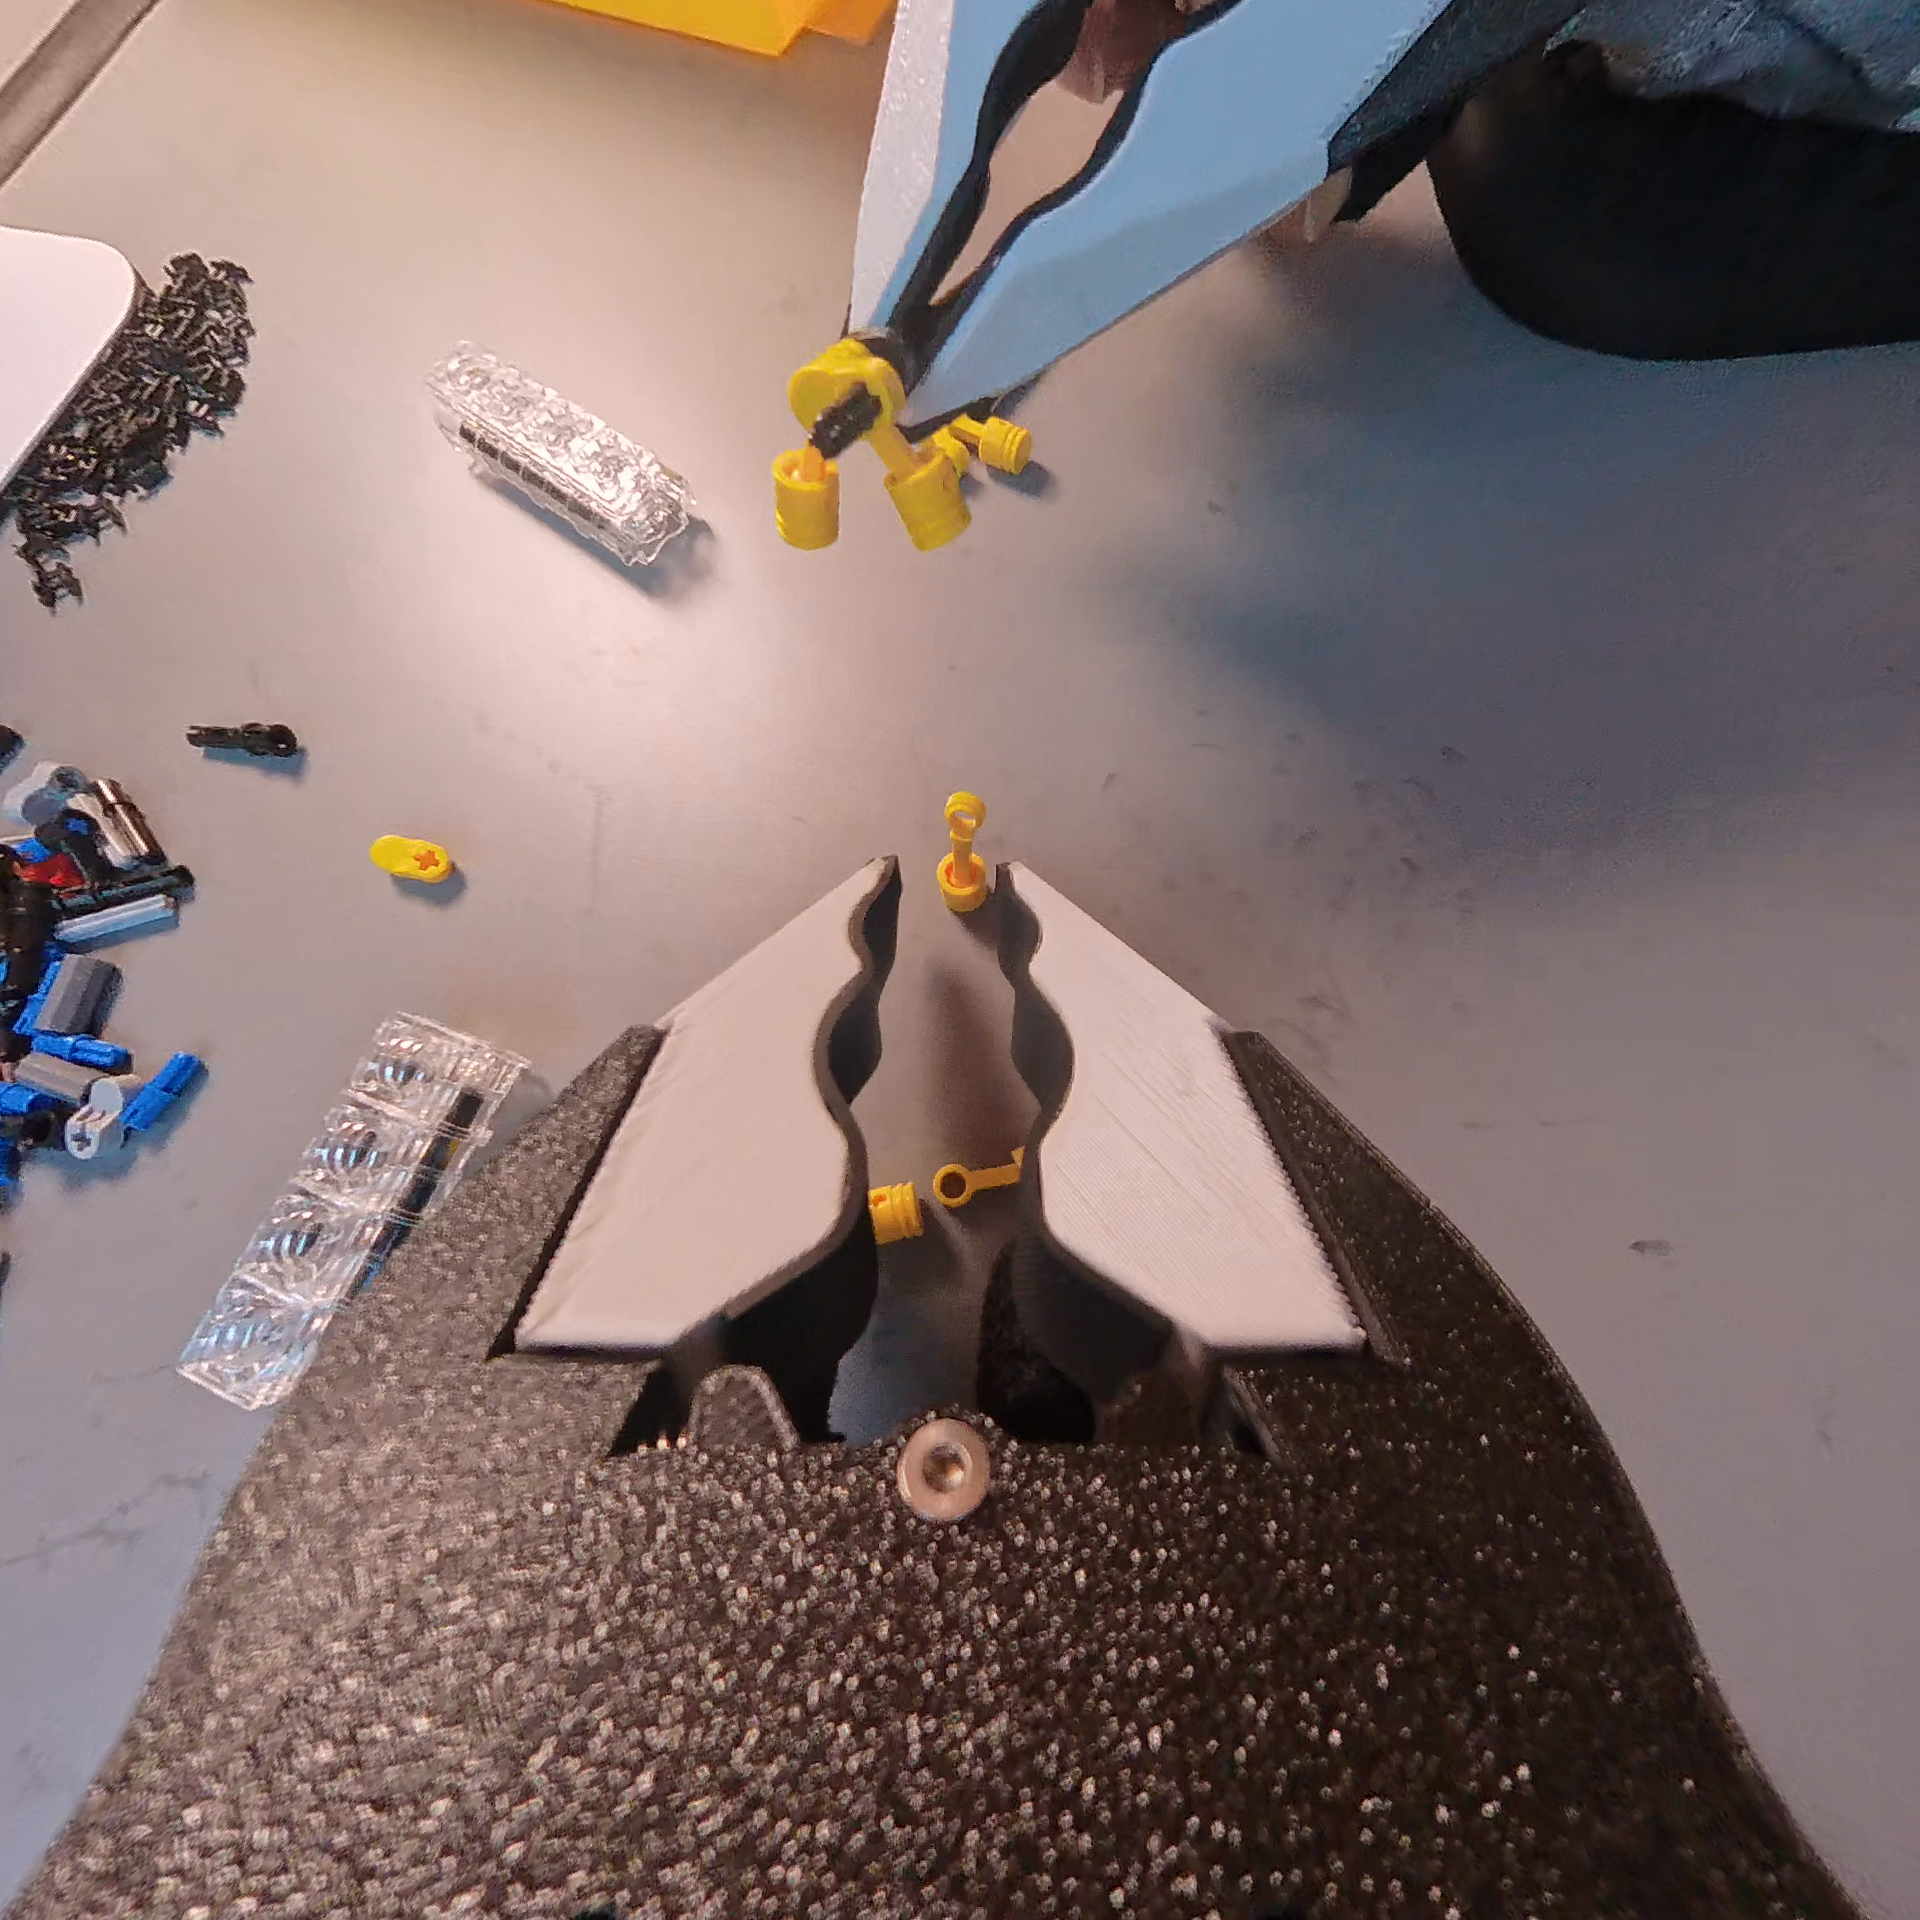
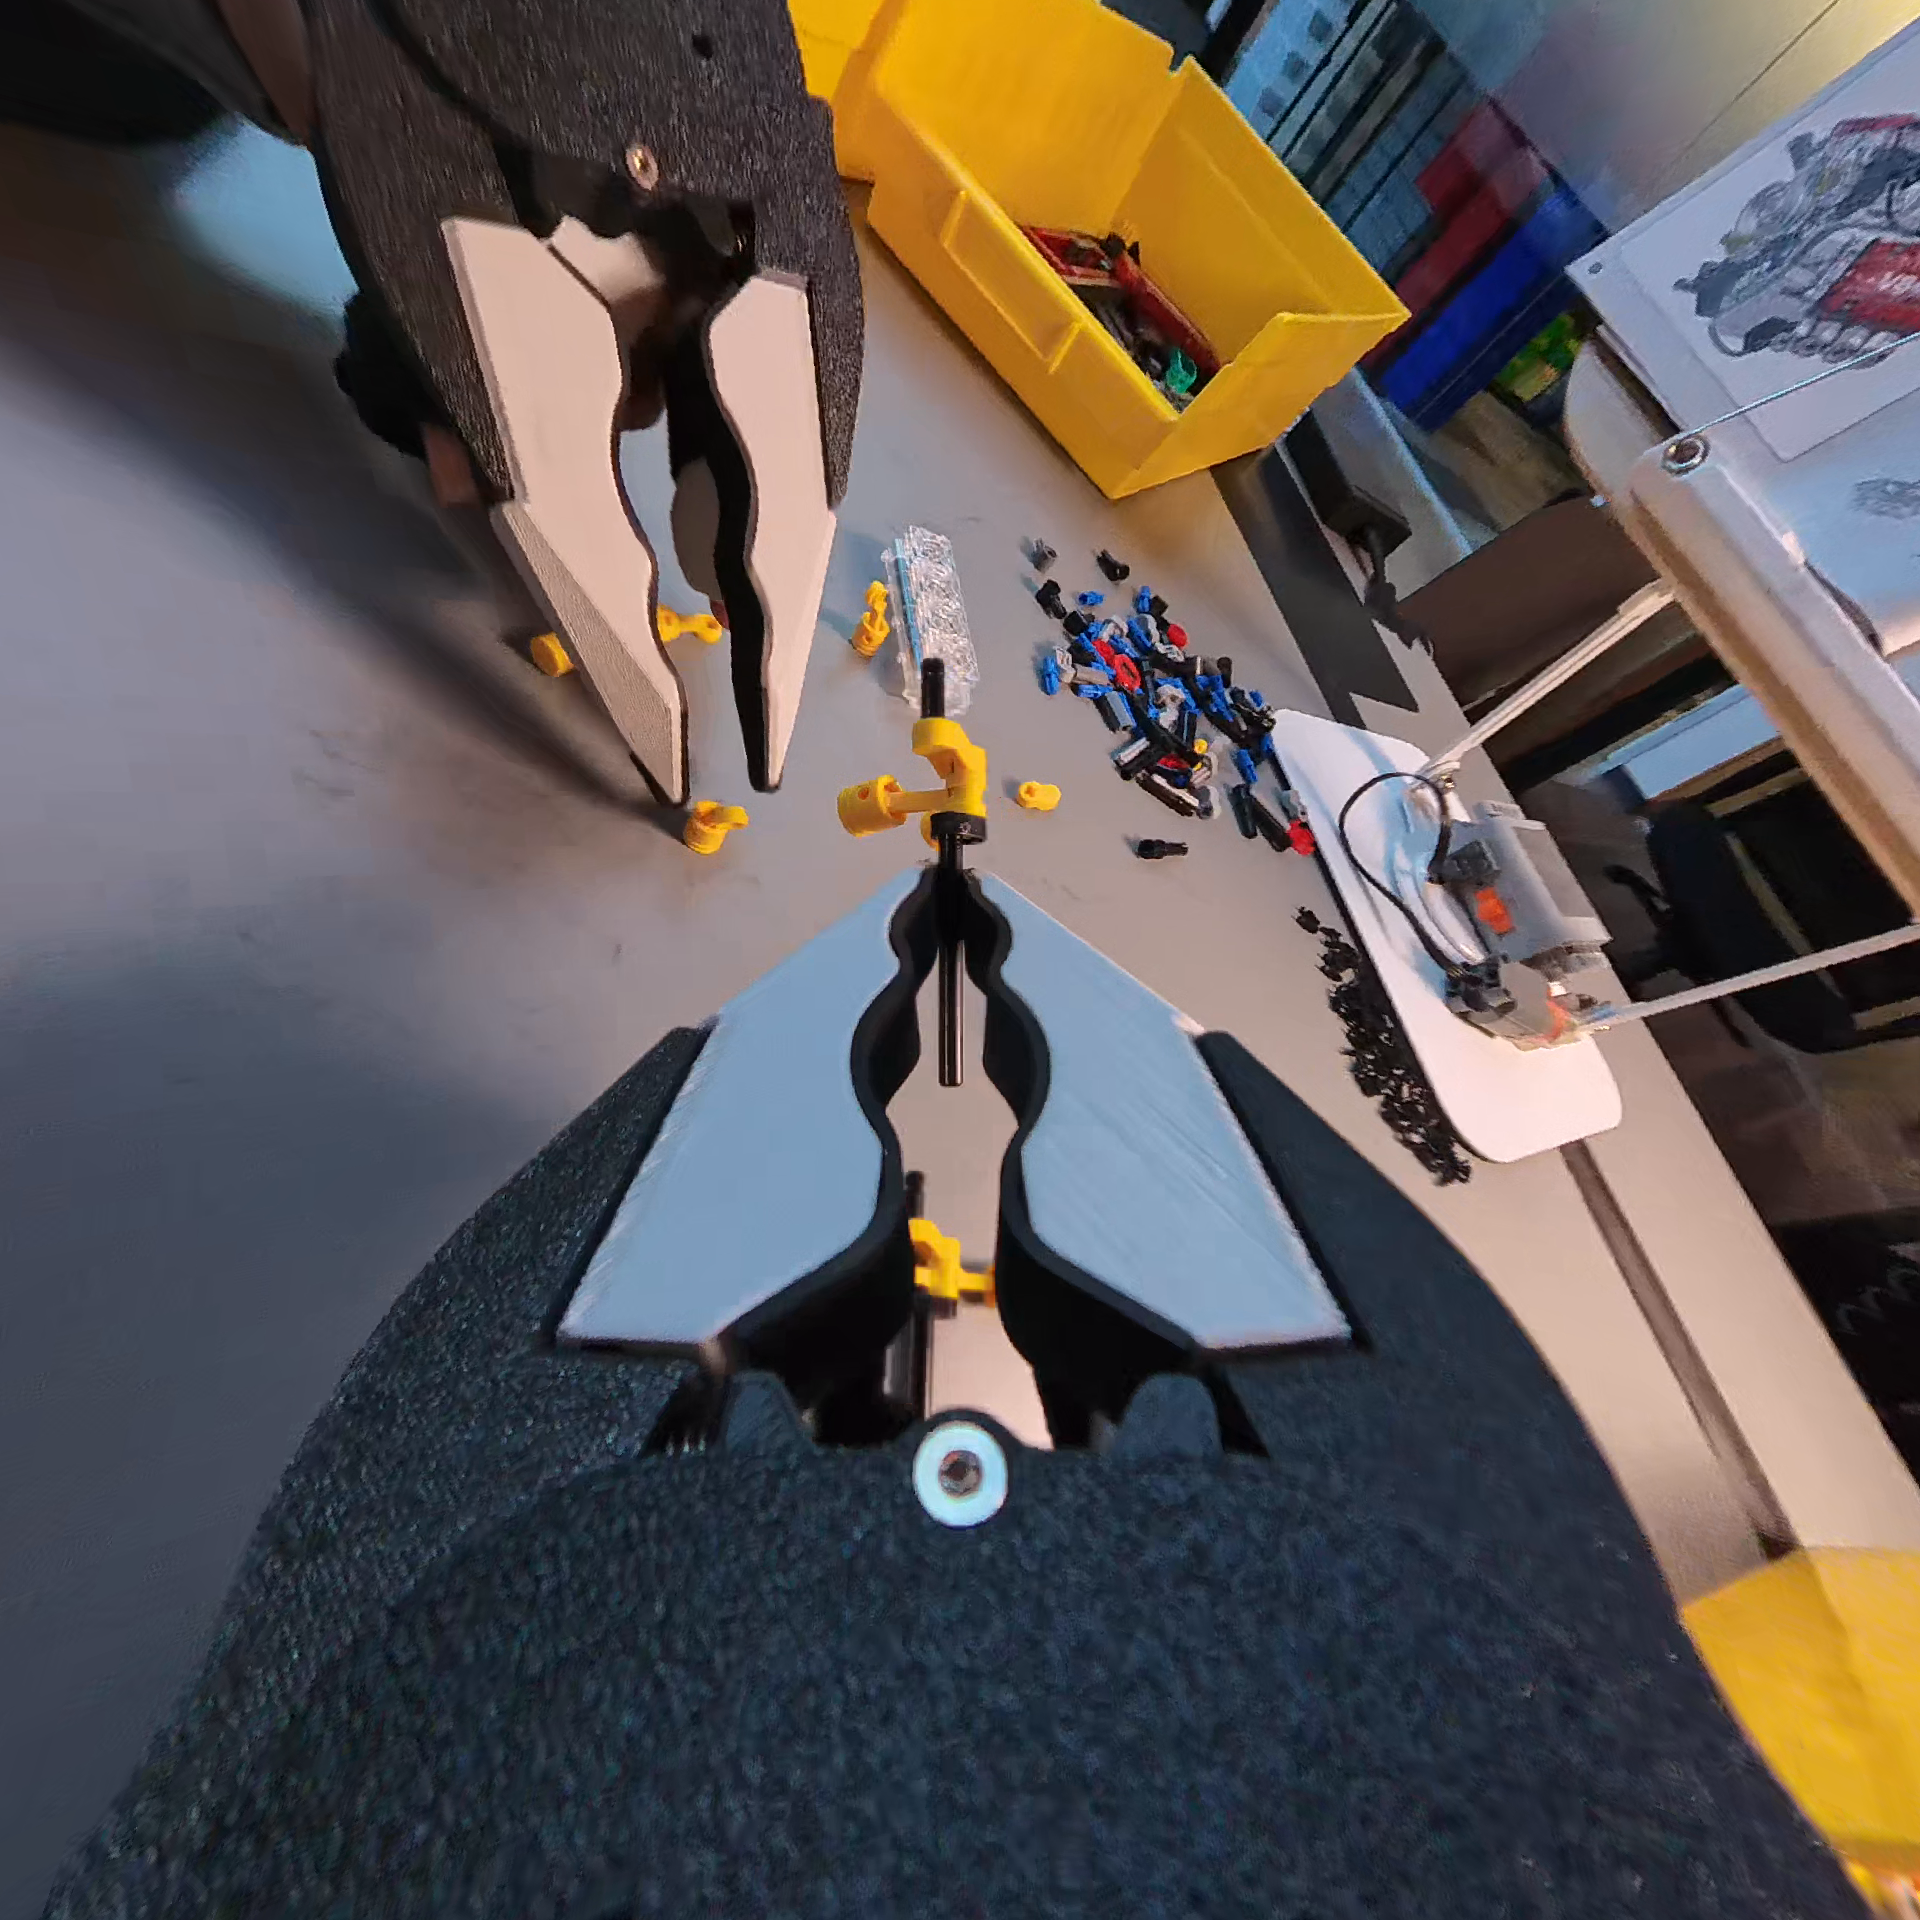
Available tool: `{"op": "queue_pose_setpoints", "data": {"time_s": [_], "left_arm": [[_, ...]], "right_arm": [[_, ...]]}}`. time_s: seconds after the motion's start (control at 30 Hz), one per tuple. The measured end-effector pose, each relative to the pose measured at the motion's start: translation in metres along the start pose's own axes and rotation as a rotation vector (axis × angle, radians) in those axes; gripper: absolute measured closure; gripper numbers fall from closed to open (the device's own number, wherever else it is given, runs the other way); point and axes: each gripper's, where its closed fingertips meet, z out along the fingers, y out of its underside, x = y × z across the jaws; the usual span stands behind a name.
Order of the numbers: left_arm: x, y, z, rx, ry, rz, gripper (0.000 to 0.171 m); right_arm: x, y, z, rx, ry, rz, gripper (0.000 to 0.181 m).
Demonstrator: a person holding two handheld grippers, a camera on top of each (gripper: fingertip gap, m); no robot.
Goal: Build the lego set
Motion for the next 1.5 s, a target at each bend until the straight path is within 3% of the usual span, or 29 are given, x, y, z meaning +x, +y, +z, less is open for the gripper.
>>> {"op": "queue_pose_setpoints", "data": {"time_s": [0.33,0.57,0.73,0.97,1.1,1.3,1.5], "left_arm": [[0.001,0.001,0.004,0.002,-0.016,-0.013,0.158],[0.001,0.005,0.006,-0.024,-0.037,0.001,0.163],[0.001,0.006,0.007,-0.028,-0.035,0.0,0.163],[-0.001,0.005,0.005,-0.018,-0.041,-0.004,0.163],[-0.01,-0.007,-0.005,0.065,-0.078,-0.019,0.163],[-0.02,-0.042,-0.035,0.299,-0.155,0.044,0.163],[-0.017,-0.054,-0.047,0.392,-0.197,0.123,0.162]], "right_arm": [[-0.004,-0.007,0.001,0.043,-0.053,0.108,0.179],[0.003,-0.01,0.003,0.103,-0.087,0.286,0.178],[0.005,-0.001,0.008,0.036,-0.05,0.261,0.178],[0.005,-0.011,0.005,0.107,-0.085,0.324,0.178],[0.01,-0.014,-0.001,0.148,-0.073,0.295,0.178],[0.0,-0.022,0.0,0.161,-0.076,0.19,0.178],[-0.005,-0.02,0.003,0.136,-0.068,0.133,0.178]]}}
